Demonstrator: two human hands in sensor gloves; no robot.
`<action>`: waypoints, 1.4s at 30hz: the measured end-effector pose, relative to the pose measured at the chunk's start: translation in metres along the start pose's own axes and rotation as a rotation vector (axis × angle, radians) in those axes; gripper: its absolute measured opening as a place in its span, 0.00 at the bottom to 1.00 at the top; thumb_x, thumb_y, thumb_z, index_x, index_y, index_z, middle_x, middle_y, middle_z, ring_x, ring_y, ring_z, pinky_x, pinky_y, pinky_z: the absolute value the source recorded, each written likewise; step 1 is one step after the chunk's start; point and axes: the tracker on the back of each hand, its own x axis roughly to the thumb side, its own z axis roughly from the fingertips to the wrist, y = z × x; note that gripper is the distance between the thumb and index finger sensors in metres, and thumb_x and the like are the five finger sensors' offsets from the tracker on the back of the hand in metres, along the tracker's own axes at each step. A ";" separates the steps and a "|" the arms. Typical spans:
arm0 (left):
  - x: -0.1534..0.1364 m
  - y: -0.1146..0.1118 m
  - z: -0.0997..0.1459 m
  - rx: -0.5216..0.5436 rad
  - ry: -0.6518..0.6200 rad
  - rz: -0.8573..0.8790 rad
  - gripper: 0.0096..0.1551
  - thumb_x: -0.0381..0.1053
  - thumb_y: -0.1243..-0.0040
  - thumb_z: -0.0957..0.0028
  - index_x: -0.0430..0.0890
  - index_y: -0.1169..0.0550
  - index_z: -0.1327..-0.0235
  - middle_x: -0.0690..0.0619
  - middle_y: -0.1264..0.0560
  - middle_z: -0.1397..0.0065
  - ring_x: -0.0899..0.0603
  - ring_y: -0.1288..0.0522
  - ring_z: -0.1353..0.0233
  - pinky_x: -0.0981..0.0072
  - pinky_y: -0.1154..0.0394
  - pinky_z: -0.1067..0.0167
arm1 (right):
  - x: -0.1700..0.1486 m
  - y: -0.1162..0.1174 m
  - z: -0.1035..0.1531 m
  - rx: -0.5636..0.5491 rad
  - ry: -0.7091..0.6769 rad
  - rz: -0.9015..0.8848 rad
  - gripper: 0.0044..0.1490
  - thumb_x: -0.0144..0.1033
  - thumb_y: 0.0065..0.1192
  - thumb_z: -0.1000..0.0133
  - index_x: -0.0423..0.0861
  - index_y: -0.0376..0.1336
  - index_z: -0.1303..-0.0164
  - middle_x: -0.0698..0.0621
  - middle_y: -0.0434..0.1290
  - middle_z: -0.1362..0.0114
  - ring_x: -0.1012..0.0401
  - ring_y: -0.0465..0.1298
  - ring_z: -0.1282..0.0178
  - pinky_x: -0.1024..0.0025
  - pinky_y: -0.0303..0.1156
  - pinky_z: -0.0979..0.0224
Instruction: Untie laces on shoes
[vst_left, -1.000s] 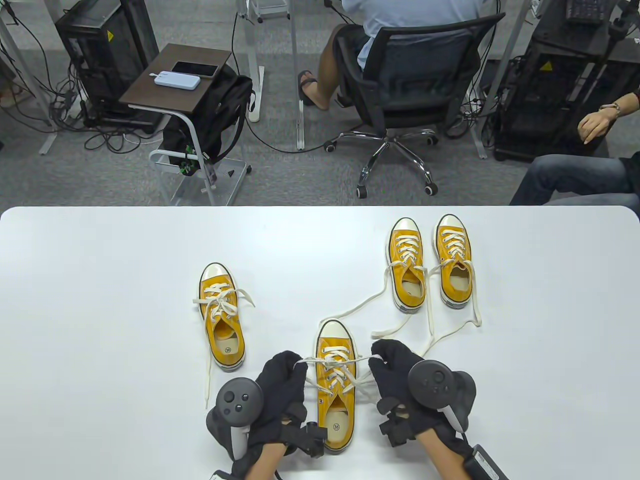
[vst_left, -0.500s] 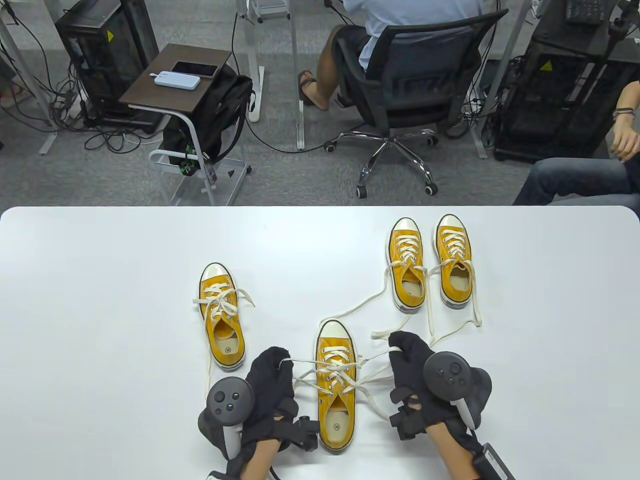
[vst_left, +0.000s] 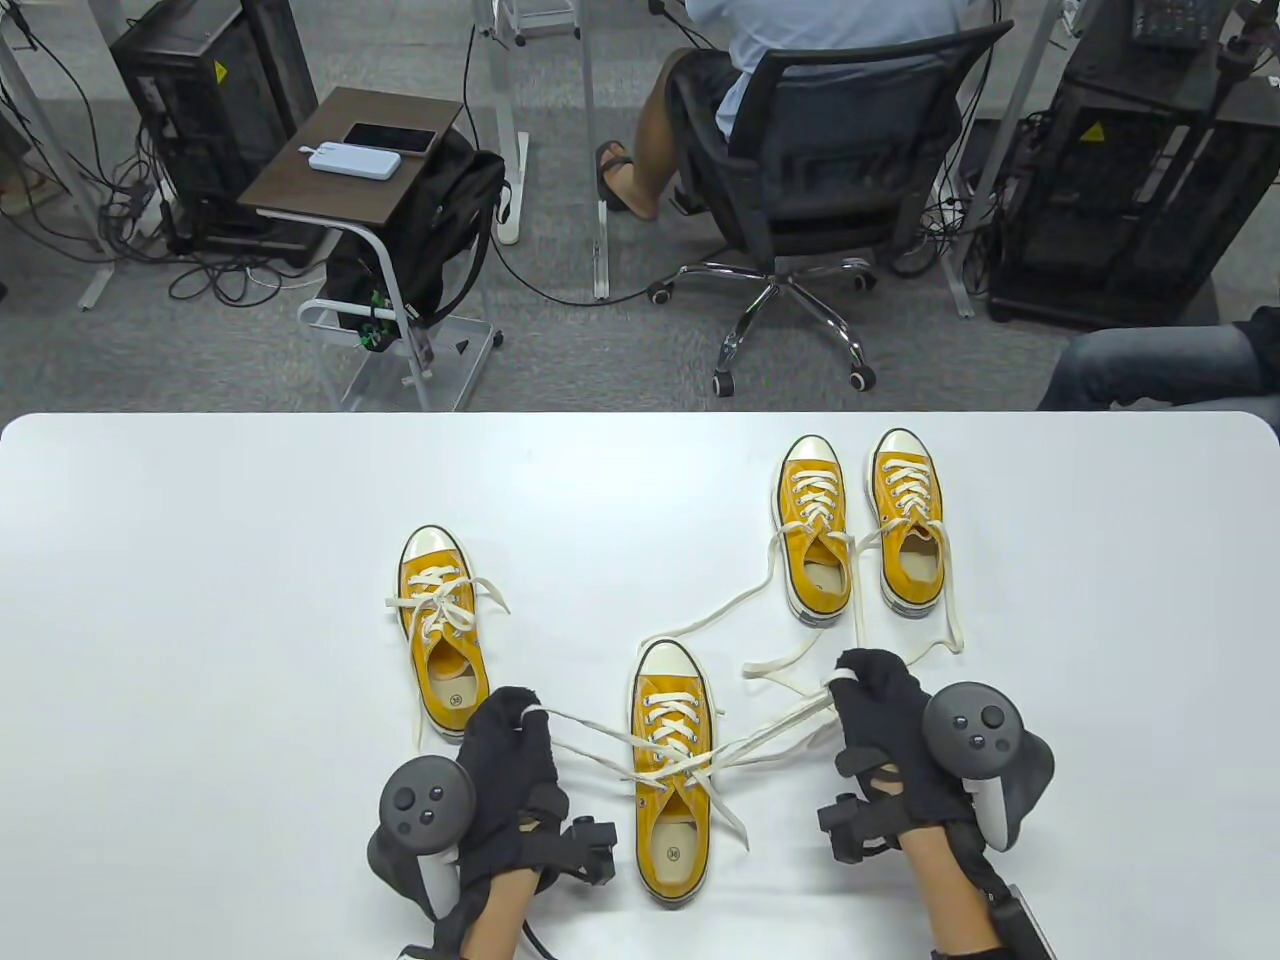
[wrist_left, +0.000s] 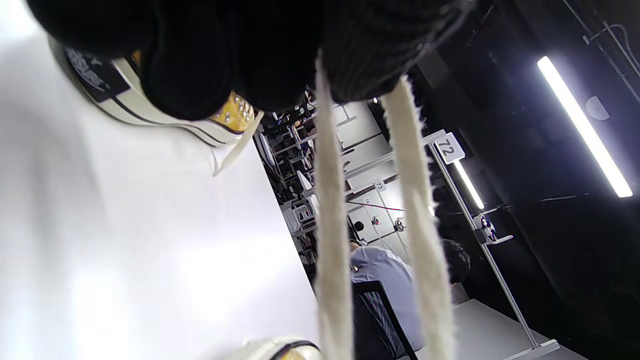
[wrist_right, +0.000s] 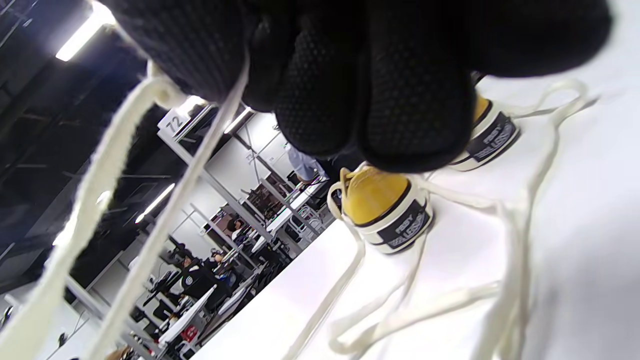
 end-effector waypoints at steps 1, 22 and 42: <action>-0.001 0.002 0.000 0.020 0.013 -0.015 0.23 0.55 0.41 0.47 0.51 0.23 0.41 0.44 0.24 0.34 0.35 0.21 0.42 0.46 0.23 0.51 | -0.003 -0.002 -0.001 0.002 0.019 -0.010 0.25 0.44 0.67 0.48 0.46 0.68 0.43 0.41 0.81 0.46 0.46 0.83 0.59 0.49 0.76 0.57; -0.012 0.037 -0.011 0.145 0.061 -0.103 0.22 0.54 0.41 0.47 0.51 0.21 0.41 0.43 0.23 0.35 0.34 0.20 0.44 0.46 0.23 0.54 | -0.034 -0.011 -0.015 0.010 0.148 0.004 0.24 0.40 0.75 0.53 0.45 0.74 0.48 0.44 0.85 0.56 0.49 0.84 0.68 0.52 0.78 0.63; 0.022 0.014 -0.001 -0.124 -0.075 -0.480 0.30 0.46 0.38 0.48 0.56 0.23 0.29 0.42 0.27 0.27 0.32 0.26 0.35 0.44 0.26 0.46 | -0.022 0.023 -0.012 0.185 0.099 0.263 0.31 0.28 0.67 0.48 0.41 0.67 0.32 0.36 0.79 0.38 0.45 0.83 0.56 0.49 0.76 0.55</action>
